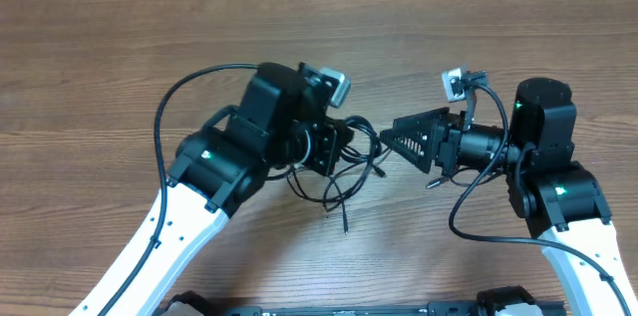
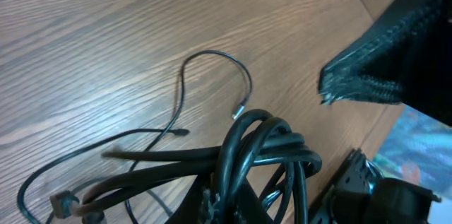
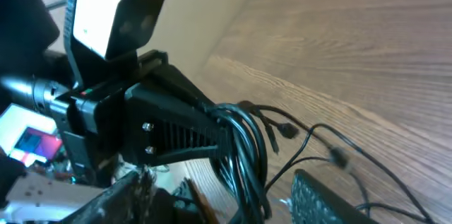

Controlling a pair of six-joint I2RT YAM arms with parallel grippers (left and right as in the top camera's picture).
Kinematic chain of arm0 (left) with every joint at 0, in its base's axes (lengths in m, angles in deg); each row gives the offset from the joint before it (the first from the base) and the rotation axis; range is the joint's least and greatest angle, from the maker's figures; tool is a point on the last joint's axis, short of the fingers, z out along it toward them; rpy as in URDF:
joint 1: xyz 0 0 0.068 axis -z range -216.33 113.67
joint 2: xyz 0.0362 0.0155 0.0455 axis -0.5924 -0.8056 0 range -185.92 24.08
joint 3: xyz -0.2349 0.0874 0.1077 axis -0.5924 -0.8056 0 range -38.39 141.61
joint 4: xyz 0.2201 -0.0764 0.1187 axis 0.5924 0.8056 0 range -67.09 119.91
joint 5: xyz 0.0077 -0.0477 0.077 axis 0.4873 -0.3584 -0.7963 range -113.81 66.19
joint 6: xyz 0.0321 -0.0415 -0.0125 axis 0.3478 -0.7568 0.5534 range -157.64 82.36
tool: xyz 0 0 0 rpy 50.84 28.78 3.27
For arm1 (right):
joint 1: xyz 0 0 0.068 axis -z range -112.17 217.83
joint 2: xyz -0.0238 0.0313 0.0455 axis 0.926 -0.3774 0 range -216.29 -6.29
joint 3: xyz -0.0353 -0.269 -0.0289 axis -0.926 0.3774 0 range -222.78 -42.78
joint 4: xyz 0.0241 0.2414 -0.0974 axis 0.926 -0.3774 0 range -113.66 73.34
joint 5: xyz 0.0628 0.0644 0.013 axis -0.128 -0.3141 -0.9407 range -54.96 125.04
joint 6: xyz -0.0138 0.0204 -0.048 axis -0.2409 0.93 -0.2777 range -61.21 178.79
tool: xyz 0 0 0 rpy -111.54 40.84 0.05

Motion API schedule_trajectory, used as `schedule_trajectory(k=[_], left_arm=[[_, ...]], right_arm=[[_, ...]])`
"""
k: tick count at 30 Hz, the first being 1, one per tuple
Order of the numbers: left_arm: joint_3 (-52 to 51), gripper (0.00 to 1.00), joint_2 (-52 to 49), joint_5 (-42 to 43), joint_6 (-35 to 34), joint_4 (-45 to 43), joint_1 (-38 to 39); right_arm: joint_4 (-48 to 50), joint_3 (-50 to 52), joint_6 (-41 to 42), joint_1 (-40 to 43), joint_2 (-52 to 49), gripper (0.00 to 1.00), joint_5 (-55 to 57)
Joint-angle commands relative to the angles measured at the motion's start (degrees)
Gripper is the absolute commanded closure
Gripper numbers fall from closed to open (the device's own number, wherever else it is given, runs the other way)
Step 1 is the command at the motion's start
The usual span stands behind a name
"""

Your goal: Untangle cables

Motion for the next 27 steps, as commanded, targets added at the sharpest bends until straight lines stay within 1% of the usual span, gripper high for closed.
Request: schedule_trajectory(k=[1, 4, 9, 10, 15, 18, 21, 22, 24, 25, 27], left_arm=[[0.4, 0.96, 0.6, 1.0, 0.6, -1.4, 1.7], [0.4, 0.96, 0.6, 1.7, -1.1, -2.7, 1.9], [0.4, 0.96, 0.6, 2.0, -4.8, -4.9, 1.8], [0.4, 0.96, 0.6, 2.0, -5.8, -5.3, 1.8], [0.4, 0.96, 0.6, 2.5, -8.3, -5.7, 1.8], [0.4, 0.96, 0.6, 3.7, -8.4, -5.8, 1.8], [0.4, 0.96, 0.6, 3.6, -8.8, -5.8, 1.8], [0.4, 0.96, 0.6, 3.6, -8.8, -5.8, 1.8], [0.4, 0.96, 0.6, 2.1, -10.4, -5.5, 1.7], [0.4, 0.96, 0.6, 0.9, -11.8, -5.1, 1.7], [0.4, 0.96, 0.6, -3.8, -16.9, -3.7, 1.7]], right_arm=[[-1.3, -0.7, -8.1, -0.3, 0.4, 0.4, -1.6], [-3.5, -0.7, -10.5, -0.3, 0.4, 0.42, -1.6], [-4.7, -0.7, -10.6, -0.3, 0.4, 0.53, -1.6], [-4.8, -0.7, -10.6, -0.3, 0.4, 0.61, -1.6], [-4.8, -0.7, -10.5, -0.3, 0.4, 0.79, -1.6], [-5.1, -0.7, -10.4, -0.3, 0.4, 0.84, -1.6], [-6.1, -0.7, -10.4, -0.3, 0.4, 0.95, -1.6], [-6.2, -0.7, -10.3, -0.3, 0.4, 0.96, -1.5], [-6.3, -0.7, -7.3, -0.3, 0.4, 0.96, 1.0], [-6.4, -0.7, -3.5, -0.3, 0.4, 0.96, 4.8], [-6.9, -0.7, 1.6, -0.3, 0.4, 0.96, 10.8]])
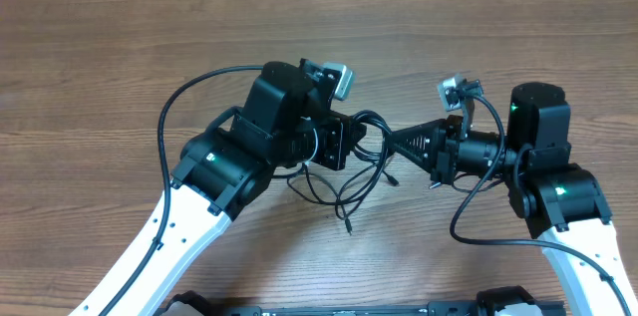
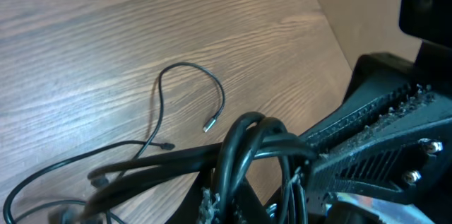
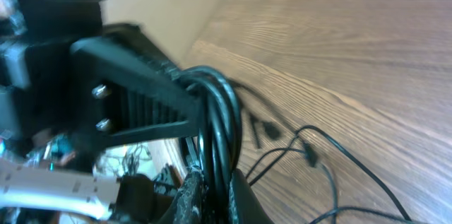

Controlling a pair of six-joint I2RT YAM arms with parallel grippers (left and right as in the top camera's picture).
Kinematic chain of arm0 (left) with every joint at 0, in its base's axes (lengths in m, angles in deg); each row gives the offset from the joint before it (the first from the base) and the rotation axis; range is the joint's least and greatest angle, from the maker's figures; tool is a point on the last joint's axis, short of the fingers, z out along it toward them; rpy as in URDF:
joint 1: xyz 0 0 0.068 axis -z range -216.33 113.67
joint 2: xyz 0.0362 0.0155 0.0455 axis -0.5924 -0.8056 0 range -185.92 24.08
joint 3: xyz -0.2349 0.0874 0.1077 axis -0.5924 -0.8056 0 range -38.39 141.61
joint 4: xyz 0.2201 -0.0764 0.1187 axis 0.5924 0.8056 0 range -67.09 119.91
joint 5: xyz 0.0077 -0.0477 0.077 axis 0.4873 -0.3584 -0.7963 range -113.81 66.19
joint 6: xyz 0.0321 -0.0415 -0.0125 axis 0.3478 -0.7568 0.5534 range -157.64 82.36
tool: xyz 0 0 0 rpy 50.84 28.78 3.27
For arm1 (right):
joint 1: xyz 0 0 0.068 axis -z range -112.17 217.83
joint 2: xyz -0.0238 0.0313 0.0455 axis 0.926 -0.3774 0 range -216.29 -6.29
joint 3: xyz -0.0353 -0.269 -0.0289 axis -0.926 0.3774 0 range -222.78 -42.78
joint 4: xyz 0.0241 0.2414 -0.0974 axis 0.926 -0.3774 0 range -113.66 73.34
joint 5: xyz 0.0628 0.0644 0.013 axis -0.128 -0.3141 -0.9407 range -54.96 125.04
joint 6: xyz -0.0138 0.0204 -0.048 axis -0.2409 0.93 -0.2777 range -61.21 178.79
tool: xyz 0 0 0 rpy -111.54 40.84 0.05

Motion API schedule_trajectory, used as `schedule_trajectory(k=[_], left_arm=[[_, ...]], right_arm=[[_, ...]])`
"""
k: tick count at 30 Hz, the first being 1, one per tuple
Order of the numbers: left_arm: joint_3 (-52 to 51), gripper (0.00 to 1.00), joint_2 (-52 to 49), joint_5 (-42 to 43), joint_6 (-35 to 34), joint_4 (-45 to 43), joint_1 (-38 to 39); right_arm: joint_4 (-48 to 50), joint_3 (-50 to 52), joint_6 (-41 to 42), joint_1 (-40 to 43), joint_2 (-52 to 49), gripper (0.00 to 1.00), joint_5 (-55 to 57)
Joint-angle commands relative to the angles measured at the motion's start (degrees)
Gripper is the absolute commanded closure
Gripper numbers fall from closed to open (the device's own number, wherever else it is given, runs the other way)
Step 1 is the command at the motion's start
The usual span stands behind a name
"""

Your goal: Untangle cables

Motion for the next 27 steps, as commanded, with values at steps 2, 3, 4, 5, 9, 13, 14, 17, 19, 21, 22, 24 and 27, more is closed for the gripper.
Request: schedule_trajectory(k=[2, 3, 4, 5, 9, 13, 14, 17, 19, 21, 22, 24, 27], left_arm=[[0.4, 0.96, 0.6, -7.2, -9.5, 1.9, 0.2], [0.4, 0.96, 0.6, -8.2, -11.0, 2.3, 0.3], [0.4, 0.96, 0.6, -8.9, -12.2, 2.6, 0.2], [0.4, 0.96, 0.6, -9.3, -13.0, 2.8, 0.2], [0.4, 0.96, 0.6, -9.7, -14.1, 2.7, 0.2], [0.4, 0.96, 0.6, -9.7, -7.6, 3.1, 0.3], [0.4, 0.96, 0.6, -9.7, -6.3, 3.3, 0.3], [0.4, 0.96, 0.6, -9.7, 0.1, 5.5, 0.3], [0.4, 0.96, 0.6, -9.7, 2.7, 6.3, 0.3], [0.4, 0.96, 0.6, -8.7, 4.3, 6.7, 0.3], [0.4, 0.96, 0.6, -7.0, 4.6, 6.3, 0.3], [0.4, 0.96, 0.6, -2.7, 4.6, 4.7, 0.3], [0.4, 0.96, 0.6, 4.6, 4.5, 0.5, 0.5]], right_arm=[[-1.1, -0.7, 11.5, -0.2, 0.4, 0.96, 12.7], [-1.7, -0.7, 13.3, -0.2, 0.4, 0.96, 15.3], [-2.5, -0.7, 15.0, -0.2, 0.4, 0.96, 17.9], [-3.4, -0.7, 16.7, -0.2, 0.4, 0.96, 20.5], [-7.1, -0.7, 20.1, -0.2, 0.4, 0.96, 26.5], [-7.1, -0.7, 10.3, -0.2, 0.4, 0.85, 20.2], [-7.1, -0.7, 9.0, -0.2, 0.4, 0.8, 19.1], [-6.3, -0.7, 1.7, -0.2, 0.4, 0.44, 10.6], [-5.2, -0.7, -0.6, -0.2, 0.4, 0.37, 6.0], [-3.7, -0.7, -3.2, -0.2, 0.4, 0.33, -0.3], [-2.9, -0.7, -3.8, -0.2, 0.4, 0.32, -2.6], [-2.0, -0.7, -5.0, -0.2, 0.4, 0.32, -5.8], [-1.7, -0.7, -6.3, -0.2, 0.4, 0.36, -7.5]])
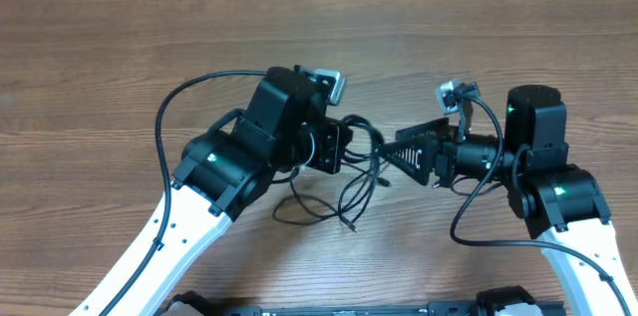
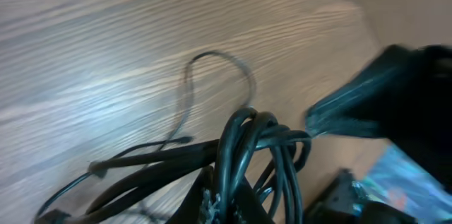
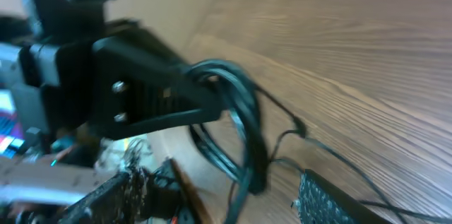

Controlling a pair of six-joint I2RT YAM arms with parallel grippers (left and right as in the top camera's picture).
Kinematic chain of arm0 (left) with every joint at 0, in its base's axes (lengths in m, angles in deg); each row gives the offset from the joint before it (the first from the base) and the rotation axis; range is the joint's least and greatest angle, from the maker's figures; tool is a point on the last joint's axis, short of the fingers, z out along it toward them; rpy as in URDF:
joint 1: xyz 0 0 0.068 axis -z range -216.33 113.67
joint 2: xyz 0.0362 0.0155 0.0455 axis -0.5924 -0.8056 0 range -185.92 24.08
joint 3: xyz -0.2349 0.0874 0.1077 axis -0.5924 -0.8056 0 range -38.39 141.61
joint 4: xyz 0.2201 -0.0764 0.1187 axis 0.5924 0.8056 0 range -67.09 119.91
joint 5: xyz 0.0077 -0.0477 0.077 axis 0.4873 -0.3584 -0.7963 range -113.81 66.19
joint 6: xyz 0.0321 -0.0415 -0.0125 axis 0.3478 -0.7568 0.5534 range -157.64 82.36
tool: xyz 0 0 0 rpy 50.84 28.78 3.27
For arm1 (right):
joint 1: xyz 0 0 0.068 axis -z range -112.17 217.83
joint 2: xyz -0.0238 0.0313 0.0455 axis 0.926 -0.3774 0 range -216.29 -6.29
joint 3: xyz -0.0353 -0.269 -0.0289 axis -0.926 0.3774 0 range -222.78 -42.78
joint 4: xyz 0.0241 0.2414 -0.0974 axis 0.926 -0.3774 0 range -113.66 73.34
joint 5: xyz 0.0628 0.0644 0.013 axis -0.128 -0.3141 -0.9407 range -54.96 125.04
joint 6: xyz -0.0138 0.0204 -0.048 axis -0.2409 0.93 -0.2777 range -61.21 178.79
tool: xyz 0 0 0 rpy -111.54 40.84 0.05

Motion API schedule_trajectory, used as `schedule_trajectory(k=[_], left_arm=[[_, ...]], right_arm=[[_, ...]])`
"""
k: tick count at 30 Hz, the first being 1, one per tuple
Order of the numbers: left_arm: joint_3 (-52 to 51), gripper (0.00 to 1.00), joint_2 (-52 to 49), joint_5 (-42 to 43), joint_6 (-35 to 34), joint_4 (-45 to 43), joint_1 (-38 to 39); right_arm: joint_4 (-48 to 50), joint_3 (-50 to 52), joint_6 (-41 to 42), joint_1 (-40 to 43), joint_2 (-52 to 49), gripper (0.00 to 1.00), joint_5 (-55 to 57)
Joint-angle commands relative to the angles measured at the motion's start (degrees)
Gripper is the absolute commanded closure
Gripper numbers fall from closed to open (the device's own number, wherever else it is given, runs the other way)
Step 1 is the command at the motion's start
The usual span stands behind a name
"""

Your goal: Untangle cables

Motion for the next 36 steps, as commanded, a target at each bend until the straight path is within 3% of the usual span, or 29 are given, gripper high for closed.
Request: schedule_trajectory(k=[1, 3, 4, 7, 10, 13, 17, 20, 24, 26, 29, 32, 34, 36], left_arm=[[0.4, 0.96, 0.6, 9.5, 2.1, -3.5, 0.2], [0.4, 0.96, 0.6, 9.3, 1.2, -4.0, 0.2], [0.4, 0.96, 0.6, 9.2, 1.0, -4.1, 0.2], [0.4, 0.96, 0.6, 8.1, 0.7, -3.9, 0.2], [0.4, 0.96, 0.6, 2.1, -4.4, -2.2, 0.0], [0.4, 0.96, 0.6, -9.9, -16.2, 2.8, 0.0], [0.4, 0.96, 0.6, -18.8, -31.3, 9.4, -0.1], [0.4, 0.96, 0.6, -19.1, -35.0, 10.1, 0.0], [0.4, 0.96, 0.6, -19.1, -30.9, 10.0, 0.0], [0.4, 0.96, 0.6, -19.0, -26.6, 10.0, 0.0], [0.4, 0.96, 0.6, -16.4, -16.6, 8.8, 0.0], [0.4, 0.96, 0.6, -10.1, -5.7, 7.0, 0.0], [0.4, 0.96, 0.6, -1.2, 2.3, 4.6, 0.0], [0.4, 0.96, 0.6, 4.6, 4.7, 2.6, 0.0]], right_arm=[[0.3, -0.7, -3.1, 0.1, 0.4, 0.46, -5.3], [0.3, -0.7, -3.1, 0.1, 0.4, 0.6, -5.3], [0.3, -0.7, -3.2, 0.1, 0.4, 0.77, -5.2], [0.3, -0.7, -3.1, 0.1, 0.4, 0.91, -3.6], [0.3, -0.7, -3.0, 0.1, 0.4, 0.96, -3.5], [0.3, -0.7, -0.1, 0.1, 0.4, 0.96, -0.5], [0.5, -0.7, 7.2, 0.1, 0.4, 0.96, 6.8], [0.5, -0.7, 12.5, 0.1, 0.4, 0.96, 11.7], [0.4, -0.7, 13.9, 0.1, 0.4, 0.96, 13.2], [0.1, -0.7, 13.2, 0.1, 0.4, 0.83, 13.2], [-1.0, -0.7, 6.5, 0.1, 0.4, 0.36, 10.1], [-1.2, -0.7, -0.7, 0.1, 0.4, 0.09, 3.0], [-1.2, -0.7, -1.6, 0.1, 0.4, 0.01, 1.0], [-1.2, -0.7, -1.7, 0.1, 0.4, 0.02, 0.8]])
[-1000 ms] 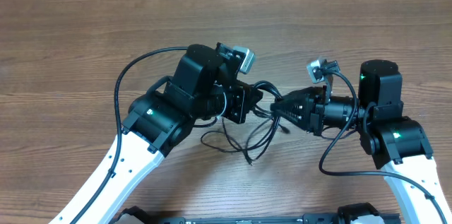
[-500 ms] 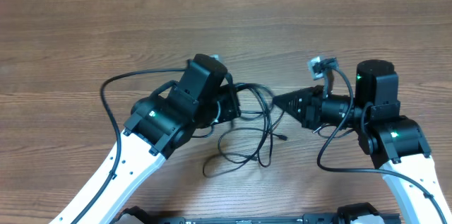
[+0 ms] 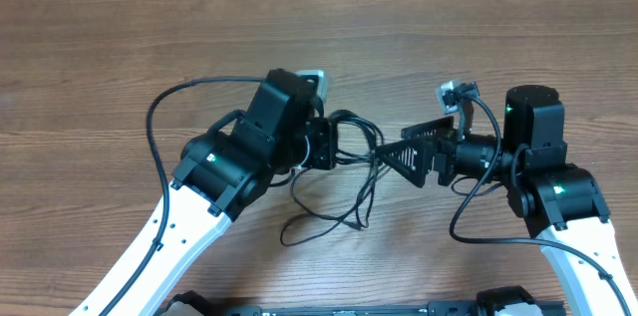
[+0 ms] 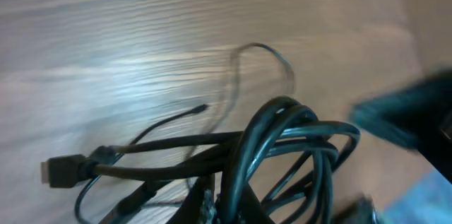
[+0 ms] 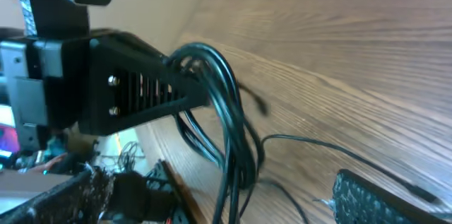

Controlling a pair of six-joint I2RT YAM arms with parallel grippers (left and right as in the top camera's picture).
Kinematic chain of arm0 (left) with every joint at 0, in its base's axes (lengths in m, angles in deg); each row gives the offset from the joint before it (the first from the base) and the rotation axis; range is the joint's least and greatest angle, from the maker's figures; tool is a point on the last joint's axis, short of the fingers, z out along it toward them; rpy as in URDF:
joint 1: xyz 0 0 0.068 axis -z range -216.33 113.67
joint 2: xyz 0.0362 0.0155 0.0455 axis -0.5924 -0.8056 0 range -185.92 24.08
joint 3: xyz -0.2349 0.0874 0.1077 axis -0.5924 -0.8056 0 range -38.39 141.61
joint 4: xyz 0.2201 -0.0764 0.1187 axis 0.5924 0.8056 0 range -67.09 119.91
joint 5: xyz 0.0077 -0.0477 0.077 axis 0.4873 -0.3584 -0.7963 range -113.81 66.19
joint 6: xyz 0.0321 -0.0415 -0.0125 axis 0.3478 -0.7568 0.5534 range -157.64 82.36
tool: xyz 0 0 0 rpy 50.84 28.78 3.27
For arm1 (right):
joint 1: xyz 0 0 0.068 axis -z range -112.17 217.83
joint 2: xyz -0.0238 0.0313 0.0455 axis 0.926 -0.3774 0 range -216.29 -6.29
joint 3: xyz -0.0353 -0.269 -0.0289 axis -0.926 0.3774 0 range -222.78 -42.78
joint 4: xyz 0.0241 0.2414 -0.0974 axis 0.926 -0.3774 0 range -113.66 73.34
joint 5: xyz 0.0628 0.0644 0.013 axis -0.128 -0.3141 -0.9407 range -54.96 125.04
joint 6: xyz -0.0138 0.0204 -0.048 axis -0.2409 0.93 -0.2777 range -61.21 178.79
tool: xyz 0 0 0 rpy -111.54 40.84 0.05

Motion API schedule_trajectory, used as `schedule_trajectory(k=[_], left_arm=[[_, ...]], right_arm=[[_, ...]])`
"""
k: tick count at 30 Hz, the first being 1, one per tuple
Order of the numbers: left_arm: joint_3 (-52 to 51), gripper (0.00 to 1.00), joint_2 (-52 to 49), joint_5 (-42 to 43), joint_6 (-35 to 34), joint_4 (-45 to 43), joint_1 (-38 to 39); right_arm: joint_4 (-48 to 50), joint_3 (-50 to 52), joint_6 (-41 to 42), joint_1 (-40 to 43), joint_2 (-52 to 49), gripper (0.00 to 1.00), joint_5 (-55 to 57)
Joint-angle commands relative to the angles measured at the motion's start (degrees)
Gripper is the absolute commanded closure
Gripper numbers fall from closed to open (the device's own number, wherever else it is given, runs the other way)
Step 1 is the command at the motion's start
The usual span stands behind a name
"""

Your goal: Untangle cables

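A tangle of black cables [image 3: 349,161] hangs off the table from my left gripper [image 3: 334,145], which is shut on its thick coil [image 4: 296,139]. In the left wrist view the left gripper [image 4: 226,206] pinches the coil at the bottom edge. A thin cable [image 4: 261,51] and a plug [image 4: 60,171] trail onto the wood. My right gripper [image 3: 396,155] faces the bundle from the right and stands open. In the right wrist view the coil [image 5: 226,104] hangs between its spread fingers [image 5: 374,196], touching neither.
The wooden table [image 3: 120,47] lies below both arms. Loose cable loops [image 3: 309,231] droop toward the table's front. Each arm's own black supply cable [image 3: 164,107] arcs beside it. A cardboard wall edge runs along the back.
My right gripper has opened wider, with the coil now hanging between its fingers. The left gripper keeps its hold; the loose ends have dropped and spread further toward the front.
My left gripper held the bundle throughout. The right gripper was first open and apart from it. Then it was shut on the coil beside the left gripper. Later it was open again close to the bundle, and now it is open wider around it.
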Motion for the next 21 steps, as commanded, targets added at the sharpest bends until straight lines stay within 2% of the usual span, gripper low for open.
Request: schedule_trajectory(k=[1, 3, 4, 5, 6, 7, 8, 10, 12, 18, 21], left_arm=[[0.3, 0.96, 0.6, 12.8, 10.7, -2.8, 0.0], [0.3, 0.96, 0.6, 13.5, 10.6, -3.8, 0.1], [0.3, 0.96, 0.6, 13.5, 10.6, -4.1, 0.1], [0.3, 0.96, 0.6, 13.4, 10.3, -4.3, 0.1], [0.3, 0.96, 0.6, 12.6, 8.3, -4.5, 0.1], [0.3, 0.96, 0.6, 12.1, 7.0, -4.6, 0.1], [0.3, 0.96, 0.6, 10.7, 5.1, -4.5, 0.1], [0.3, 0.96, 0.6, 8.3, 1.9, -4.5, 0.1], [0.3, 0.96, 0.6, 6.6, -0.7, -4.3, 0.1], [0.3, 0.96, 0.6, 0.0, -9.1, -1.8, 0.0], [0.3, 0.96, 0.6, -6.4, -17.1, 2.7, 0.0]], right_arm=[[0.3, -0.7, -3.0, 0.1, 0.7, 0.04, -4.1], [0.3, -0.7, -5.6, 0.1, 0.7, 0.1, -7.1], [0.3, -0.7, -7.1, 0.1, 0.7, 0.2, -9.0], [0.3, -0.7, -7.1, 0.1, 0.7, 0.25, -9.0], [0.3, -0.7, -7.1, 0.1, 0.7, 0.5, -8.7], [0.3, -0.7, -7.1, 0.1, 0.7, 0.62, -8.3], [0.3, -0.7, -7.0, 0.1, 0.7, 0.79, -6.9], [0.2, -0.7, -5.4, 0.1, 0.7, 0.92, -3.0], [0.2, -0.7, -1.2, 0.1, 0.7, 0.96, 1.3], [0.2, -0.7, 7.6, 0.1, 0.7, 0.96, 10.0], [0.2, -0.7, 13.5, 0.1, 0.7, 0.96, 15.5]])
